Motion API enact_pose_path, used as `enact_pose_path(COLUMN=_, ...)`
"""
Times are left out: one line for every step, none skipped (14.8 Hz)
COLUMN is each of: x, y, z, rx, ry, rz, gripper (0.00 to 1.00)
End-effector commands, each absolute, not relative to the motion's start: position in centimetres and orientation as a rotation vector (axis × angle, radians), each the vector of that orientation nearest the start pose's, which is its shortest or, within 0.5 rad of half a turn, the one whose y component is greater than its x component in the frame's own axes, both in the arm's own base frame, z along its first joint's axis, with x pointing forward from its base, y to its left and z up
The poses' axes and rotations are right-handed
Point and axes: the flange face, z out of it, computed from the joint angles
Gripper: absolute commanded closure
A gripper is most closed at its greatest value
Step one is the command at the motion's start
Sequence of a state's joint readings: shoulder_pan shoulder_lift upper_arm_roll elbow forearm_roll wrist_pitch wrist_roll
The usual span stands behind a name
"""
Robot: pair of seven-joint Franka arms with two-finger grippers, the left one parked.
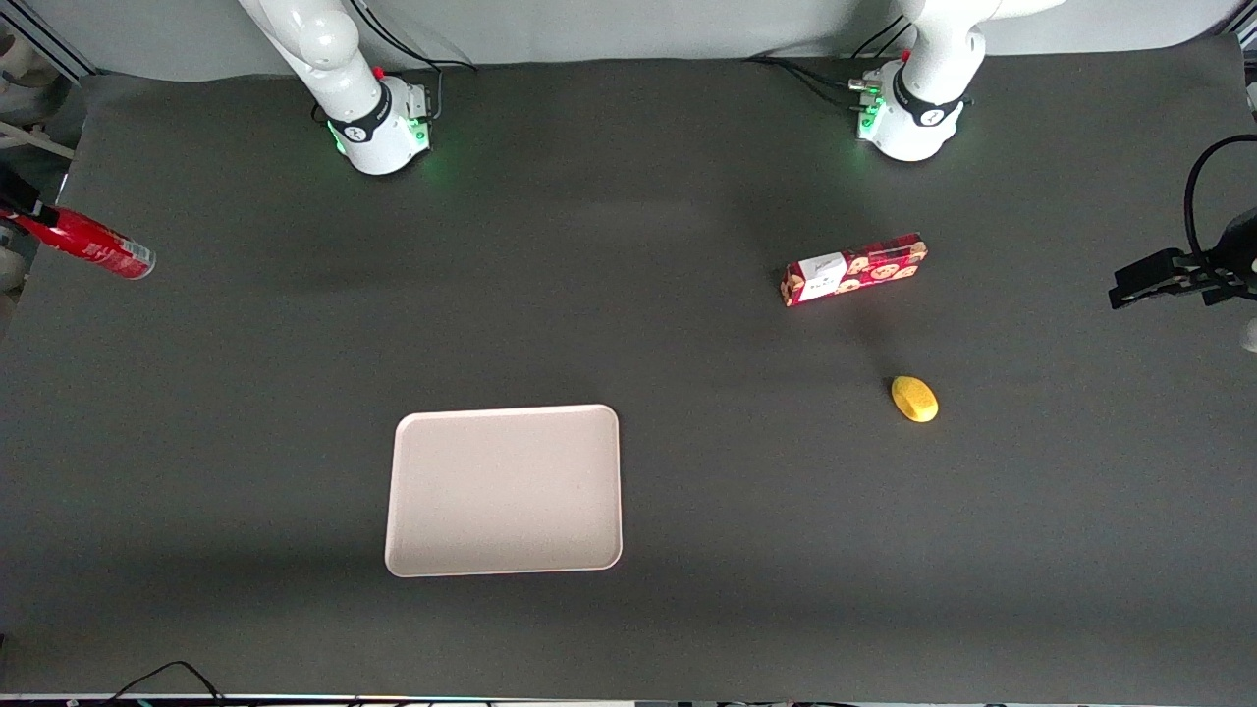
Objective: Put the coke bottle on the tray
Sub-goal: 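Lift the bottle and carry it over the white tray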
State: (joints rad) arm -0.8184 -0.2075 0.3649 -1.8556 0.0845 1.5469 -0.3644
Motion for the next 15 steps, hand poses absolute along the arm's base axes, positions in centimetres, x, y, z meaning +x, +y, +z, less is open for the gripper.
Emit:
enact_pose_path(x=48.7, y=-11.1, z=59.6, rx=-3.110, ry=0.183, rz=0.145, gripper=1.00)
enact_pose_path(x=49.6, y=-8.8, z=59.5, rx=-3.078, ry=0.175, rz=0.106, gripper=1.00)
enact_pose_path(x=50.5, y=-6.3, z=59.3, rx=-3.055, ry=0.195, rz=0.078, gripper=1.00)
enact_pose_path(x=51.4, y=-3.5, z=58.8, rx=-3.060, ry=0.192, rz=0.060, gripper=1.00)
enact_pose_path(x=52.4, y=-1.1, z=58.1, rx=-3.054, ry=0.155, rz=0.040, gripper=1.00)
enact_pose_path(x=53.3, y=0.4, z=57.6, rx=-3.045, ry=0.161, rz=0.009, gripper=1.00)
enact_pose_path(x=54.2, y=1.7, z=56.6, rx=-3.024, ry=0.206, rz=0.000, gripper=1.00)
enact_pose_path(x=54.8, y=3.2, z=55.9, rx=-3.017, ry=0.223, rz=0.000, gripper=1.00)
enact_pose_path(x=55.0, y=4.3, z=55.8, rx=-3.018, ry=0.206, rz=-0.016, gripper=1.00)
enact_pose_path(x=55.1, y=4.5, z=55.8, rx=-3.017, ry=0.204, rz=-0.025, gripper=1.00)
enact_pose_path(x=55.1, y=4.8, z=55.8, rx=-3.014, ry=0.210, rz=-0.026, gripper=1.00)
enact_pose_path(x=55.4, y=5.3, z=55.4, rx=-3.003, ry=0.214, rz=-0.033, gripper=1.00)
enact_pose_path(x=55.7, y=6.0, z=55.0, rx=-2.994, ry=0.223, rz=-0.039, gripper=1.00)
enact_pose_path(x=55.5, y=8.9, z=54.7, rx=-2.991, ry=0.184, rz=-0.031, gripper=1.00)
enact_pose_path(x=55.9, y=9.5, z=54.0, rx=-2.973, ry=0.220, rz=-0.028, gripper=1.00)
